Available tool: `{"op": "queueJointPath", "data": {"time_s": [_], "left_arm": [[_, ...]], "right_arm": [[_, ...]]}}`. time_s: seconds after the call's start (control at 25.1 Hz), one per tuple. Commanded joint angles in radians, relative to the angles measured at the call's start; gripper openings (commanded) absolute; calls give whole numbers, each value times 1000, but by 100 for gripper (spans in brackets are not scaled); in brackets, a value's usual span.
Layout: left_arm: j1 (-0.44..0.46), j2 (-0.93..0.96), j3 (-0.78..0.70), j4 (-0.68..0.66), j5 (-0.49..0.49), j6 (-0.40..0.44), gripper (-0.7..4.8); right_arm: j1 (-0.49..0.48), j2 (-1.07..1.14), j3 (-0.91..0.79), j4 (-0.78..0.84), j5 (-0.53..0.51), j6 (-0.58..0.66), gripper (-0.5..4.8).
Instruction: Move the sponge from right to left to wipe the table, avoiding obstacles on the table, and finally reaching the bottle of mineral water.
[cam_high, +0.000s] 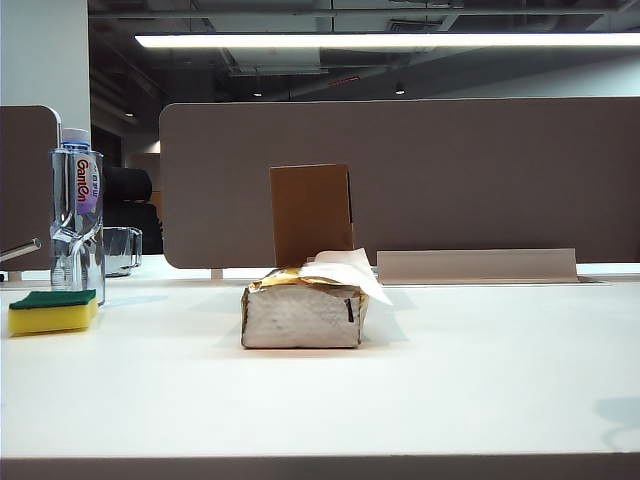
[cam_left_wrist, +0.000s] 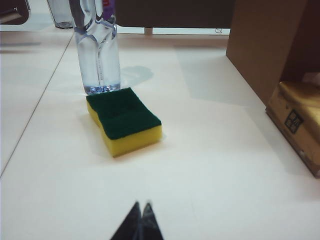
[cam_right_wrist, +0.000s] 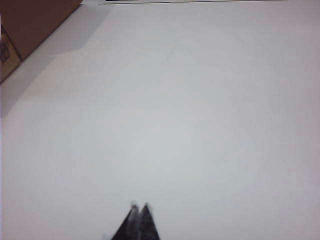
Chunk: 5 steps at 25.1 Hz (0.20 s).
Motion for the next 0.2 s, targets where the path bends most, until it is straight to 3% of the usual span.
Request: {"op": "queueJointPath", "data": {"time_s": [0.04, 0.2], "left_arm": [[0, 0, 3, 6, 5, -3, -6], [0, 0, 3, 6, 5, -3, -6]], "right_arm": [[0, 0, -2, 10, 0, -2, 0], [0, 0, -2, 10, 0, -2, 0]]}}
